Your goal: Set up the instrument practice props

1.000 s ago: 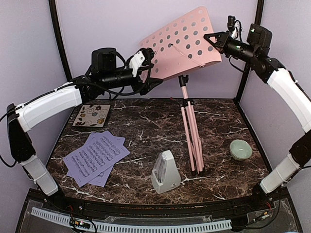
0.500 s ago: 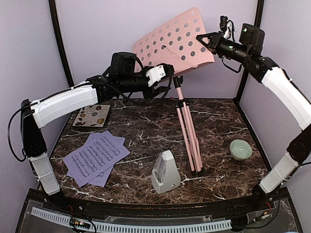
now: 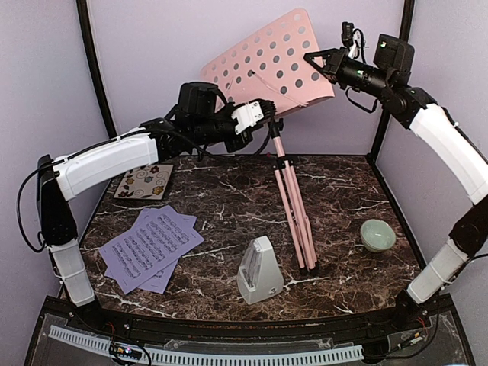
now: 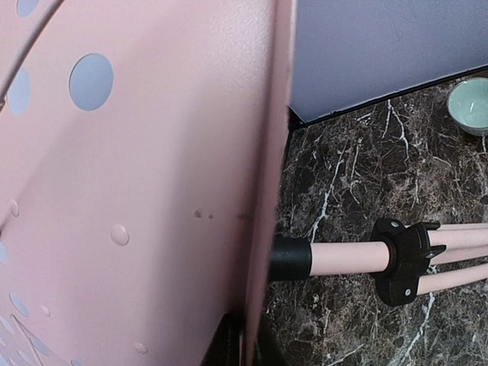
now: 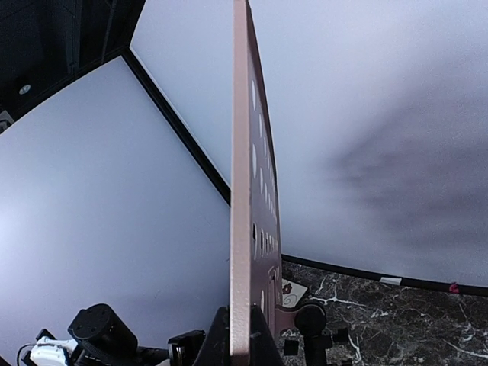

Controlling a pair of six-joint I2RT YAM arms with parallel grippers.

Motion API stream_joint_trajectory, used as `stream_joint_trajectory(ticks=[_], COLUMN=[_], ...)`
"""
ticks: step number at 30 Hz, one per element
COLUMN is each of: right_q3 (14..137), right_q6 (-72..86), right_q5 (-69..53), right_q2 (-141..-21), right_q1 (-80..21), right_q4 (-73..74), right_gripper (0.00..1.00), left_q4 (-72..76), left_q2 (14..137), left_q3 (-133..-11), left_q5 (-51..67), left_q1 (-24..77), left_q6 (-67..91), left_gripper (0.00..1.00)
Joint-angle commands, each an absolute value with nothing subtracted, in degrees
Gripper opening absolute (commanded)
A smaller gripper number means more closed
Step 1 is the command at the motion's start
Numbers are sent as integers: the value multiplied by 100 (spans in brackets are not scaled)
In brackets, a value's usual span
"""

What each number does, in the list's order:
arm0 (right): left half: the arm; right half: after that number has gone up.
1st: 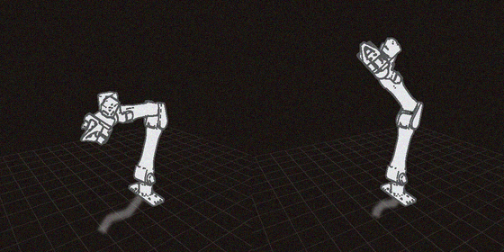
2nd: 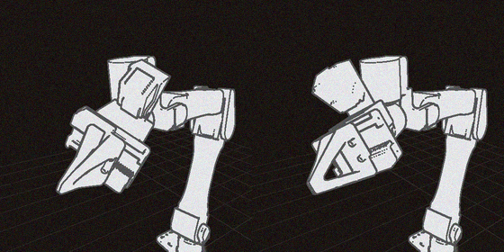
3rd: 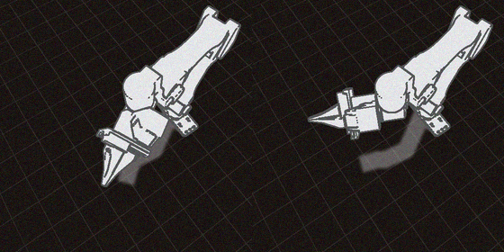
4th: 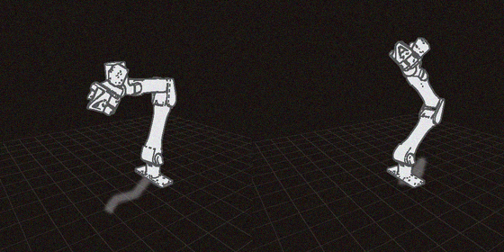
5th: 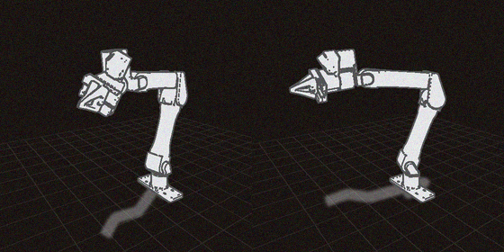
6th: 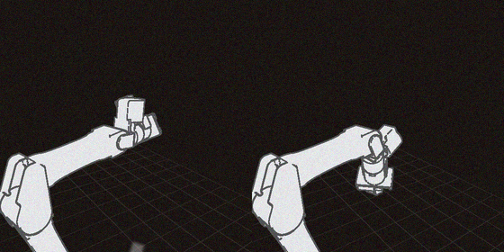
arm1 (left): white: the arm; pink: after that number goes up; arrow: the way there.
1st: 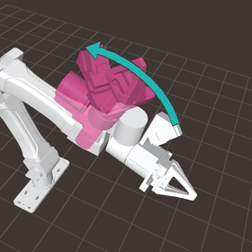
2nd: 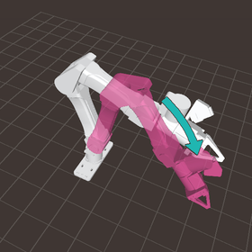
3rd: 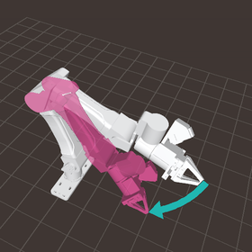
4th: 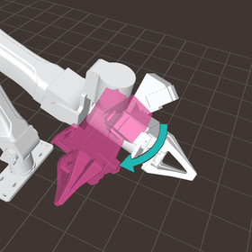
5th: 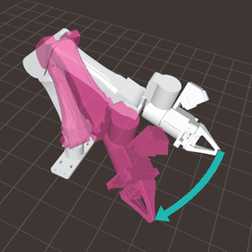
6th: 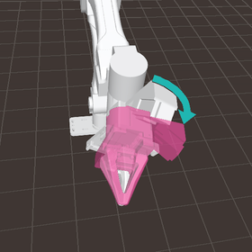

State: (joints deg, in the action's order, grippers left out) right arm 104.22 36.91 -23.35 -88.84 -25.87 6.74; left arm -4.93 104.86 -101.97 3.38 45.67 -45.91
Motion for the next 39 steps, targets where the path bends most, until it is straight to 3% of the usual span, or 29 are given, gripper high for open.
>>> stream_joint_trajectory(ticks=[1, 6, 13, 15, 18, 22, 29, 39], right_q3=[10848, 10868, 10282, 9992, 9598, 9043, 8240, 7891], right_q6=[3840, 3721, 3410, 3238, 3149, 3234, 3313, 2973], right_q5=[-2380, -2314, -1854, -1630, -1229, -850, -524, -2042], right_q2=[-8542, -8503, -8108, -7906, -7595, -7197, -6731, -7134], right_q1=[-2663, -2663, -2655, -2638, -2542, -2256, -1880, -1822], right_q4=[-1730, -1536, -1394, -1346, -1130, -823, -48, 403], right_gripper=[0, 2, 68, 81, 90, 95, 94, 81], left_q4=[-103, 151, 638, 790, 1032, 1353, 1632, 2194], left_q2=[10472, 10468, 10410, 10312, 10235, 10158, 10063, 10104], left_q3=[-10411, -10740, -11036, -11011, -11018, -11059, -11178, -11692], left_q5=[-41, -120, 97, 167, 183, 178, 265, 437], left_q1=[4608, 4610, 4619, 4623, 4632, 4635, 4633, 4649], left_q6=[-4597, -4674, -5345, -5540, -5830, -6184, -6428, -6859], left_gripper=[1, 0, 0, 0, 0, 0, 0, 0])
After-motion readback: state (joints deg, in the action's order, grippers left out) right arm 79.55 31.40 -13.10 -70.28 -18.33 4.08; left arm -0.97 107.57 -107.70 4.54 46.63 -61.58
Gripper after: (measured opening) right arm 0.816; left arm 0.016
